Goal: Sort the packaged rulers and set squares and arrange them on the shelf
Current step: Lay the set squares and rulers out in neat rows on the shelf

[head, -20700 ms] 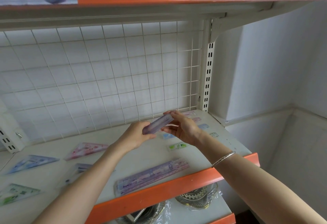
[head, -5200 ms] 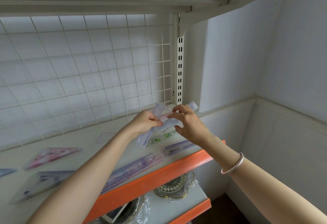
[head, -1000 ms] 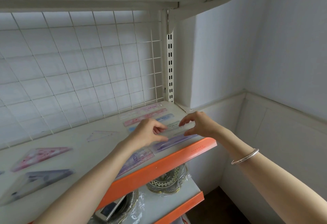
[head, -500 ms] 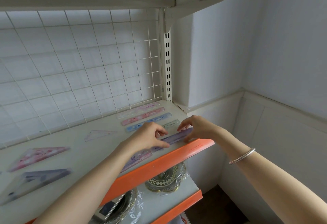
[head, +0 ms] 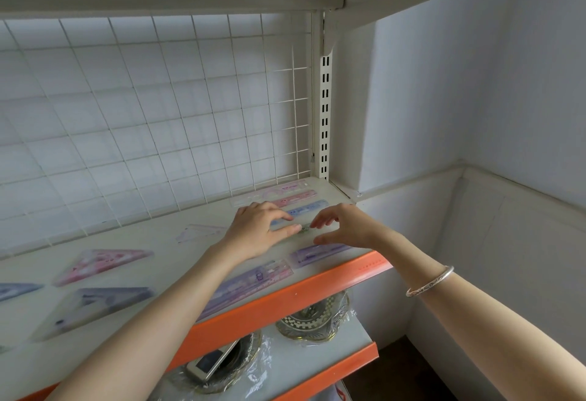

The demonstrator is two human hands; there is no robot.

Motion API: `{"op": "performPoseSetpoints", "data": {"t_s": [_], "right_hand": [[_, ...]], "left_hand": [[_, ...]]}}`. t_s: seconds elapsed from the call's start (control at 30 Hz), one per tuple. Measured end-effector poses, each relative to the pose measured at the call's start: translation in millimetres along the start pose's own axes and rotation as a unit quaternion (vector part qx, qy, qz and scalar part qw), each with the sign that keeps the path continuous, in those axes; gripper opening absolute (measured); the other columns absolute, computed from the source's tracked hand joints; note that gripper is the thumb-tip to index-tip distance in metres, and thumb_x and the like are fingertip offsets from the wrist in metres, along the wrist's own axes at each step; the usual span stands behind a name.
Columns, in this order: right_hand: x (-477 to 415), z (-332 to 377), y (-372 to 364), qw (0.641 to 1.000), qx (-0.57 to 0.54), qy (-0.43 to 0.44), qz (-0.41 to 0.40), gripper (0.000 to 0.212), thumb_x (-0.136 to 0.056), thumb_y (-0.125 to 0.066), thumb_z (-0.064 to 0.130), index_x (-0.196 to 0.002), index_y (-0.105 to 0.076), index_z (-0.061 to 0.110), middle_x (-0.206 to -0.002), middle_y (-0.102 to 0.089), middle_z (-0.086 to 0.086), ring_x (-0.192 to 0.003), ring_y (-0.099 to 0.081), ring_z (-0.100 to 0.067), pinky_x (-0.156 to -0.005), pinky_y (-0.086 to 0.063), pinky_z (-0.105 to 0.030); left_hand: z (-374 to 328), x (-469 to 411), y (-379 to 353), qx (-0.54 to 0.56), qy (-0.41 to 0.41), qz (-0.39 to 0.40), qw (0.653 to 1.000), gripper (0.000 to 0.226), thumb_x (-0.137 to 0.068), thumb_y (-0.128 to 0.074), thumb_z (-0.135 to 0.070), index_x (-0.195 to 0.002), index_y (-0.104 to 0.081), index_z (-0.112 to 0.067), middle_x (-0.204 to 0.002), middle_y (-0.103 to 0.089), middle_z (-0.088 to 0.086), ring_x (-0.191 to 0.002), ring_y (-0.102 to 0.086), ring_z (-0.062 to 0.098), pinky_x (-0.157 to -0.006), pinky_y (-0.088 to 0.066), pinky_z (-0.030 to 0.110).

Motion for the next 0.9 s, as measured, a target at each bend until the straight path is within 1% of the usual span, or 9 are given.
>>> {"op": "performPoseSetpoints", "data": {"t_s": [0.13,0.17,0.27,0.37,0.43,0.53,0.63,0.73,0.9], "right_hand": [[-3.2,31.7,-17.1,0.999,0.002,0.034,0.022,0.032,-0.075,-0.077,0.031,-0.104,-0.069,0.022,-0.106,-0.067,0.006,-0.094,-0.053,-0.005,-0.082,-0.036,-0.016],[-3.9,41.3,-22.7,0.999,0.003,0.041,0.031,0.033,-0.074,-0.078,0.031,-0.105,-0.069,0.022,-0.107,-0.067,0.006,-0.095,-0.053,-0.005,-0.083,-0.036,-0.016],[-4.4,72.5,-44.0,0.995,0.004,0.063,0.080,0.043,-0.071,-0.080,0.032,-0.111,-0.068,0.022,-0.117,-0.064,0.006,-0.108,-0.053,-0.007,-0.094,-0.039,-0.021],[-5.3,99.7,-65.2,0.987,0.016,0.091,0.129,0.051,-0.071,-0.081,0.032,-0.117,-0.064,0.022,-0.124,-0.059,0.006,-0.115,-0.049,-0.007,-0.090,-0.035,-0.019],[-6.3,112.9,-77.5,0.983,0.030,0.105,0.150,0.053,-0.070,-0.081,0.033,-0.119,-0.063,0.022,-0.125,-0.059,0.006,-0.116,-0.049,-0.008,-0.090,-0.036,-0.020],[-5.4,128.2,-90.9,0.975,0.060,0.131,0.167,0.049,-0.070,-0.081,0.033,-0.114,-0.066,0.019,-0.114,-0.063,0.003,-0.104,-0.055,-0.011,-0.089,-0.044,-0.024],[-4.9,138.5,-96.4,0.971,0.067,0.151,0.171,0.035,-0.072,-0.078,0.022,-0.105,-0.070,0.014,-0.103,-0.066,-0.001,-0.090,-0.057,-0.011,-0.081,-0.047,-0.024],[-5.7,143.0,-100.1,0.969,0.074,0.149,0.183,0.029,-0.072,-0.075,0.018,-0.099,-0.070,0.012,-0.095,-0.067,0.000,-0.084,-0.058,-0.010,-0.074,-0.046,-0.020],[-4.1,149.5,-102.4,0.964,0.109,0.154,0.185,0.031,-0.070,-0.075,0.018,-0.100,-0.069,0.011,-0.087,-0.059,0.004,-0.079,-0.054,-0.010,-0.065,-0.040,-0.016]], "left_hand": [[17.5,10.8,6.6,-0.003,0.025,-0.002,1.000,0.046,-0.089,-0.044,-0.062,-0.121,-0.062,-0.035,-0.136,-0.052,-0.004,-0.126,-0.043,0.019,-0.103,-0.026,0.038],[22.6,14.1,9.1,-0.004,0.032,-0.006,0.999,0.044,-0.089,-0.045,-0.061,-0.120,-0.062,-0.035,-0.135,-0.053,-0.004,-0.126,-0.044,0.019,-0.103,-0.026,0.037],[38.3,25.6,17.6,0.000,0.052,-0.017,0.999,0.040,-0.088,-0.048,-0.059,-0.119,-0.062,-0.036,-0.133,-0.054,-0.006,-0.125,-0.043,0.018,-0.104,-0.023,0.036],[52.7,39.1,25.1,-0.001,0.069,-0.023,0.997,0.039,-0.088,-0.051,-0.058,-0.119,-0.061,-0.037,-0.132,-0.054,-0.009,-0.127,-0.041,0.016,-0.105,-0.021,0.036],[60.6,48.3,29.5,-0.008,0.077,-0.027,0.997,0.038,-0.087,-0.052,-0.057,-0.118,-0.061,-0.037,-0.131,-0.054,-0.010,-0.126,-0.040,0.015,-0.104,-0.021,0.035],[73.2,61.4,34.3,-0.008,0.092,-0.035,0.995,0.036,-0.088,-0.054,-0.056,-0.116,-0.062,-0.037,-0.129,-0.055,-0.011,-0.125,-0.041,0.015,-0.101,-0.020,0.034],[83.5,72.5,37.2,-0.003,0.104,-0.036,0.994,0.032,-0.088,-0.056,-0.054,-0.115,-0.063,-0.038,-0.127,-0.056,-0.011,-0.124,-0.041,0.015,-0.100,-0.020,0.032],[90.6,79.2,38.2,0.010,0.113,-0.031,0.993,0.027,-0.088,-0.059,-0.049,-0.112,-0.064,-0.037,-0.125,-0.058,-0.010,-0.122,-0.042,0.015,-0.098,-0.020,0.030],[94.1,83.8,37.7,0.040,0.108,-0.016,0.993,0.023,-0.088,-0.061,-0.043,-0.109,-0.066,-0.033,-0.123,-0.060,-0.015,-0.122,-0.046,0.010,-0.097,-0.022,0.030]]}}
Point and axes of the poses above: each hand's wrist, its own x-axis away from the middle knuckle, its own y-axis out of the back of the hand, z = x × y, the point moved 8 cm from there along -x, towards the middle knuckle
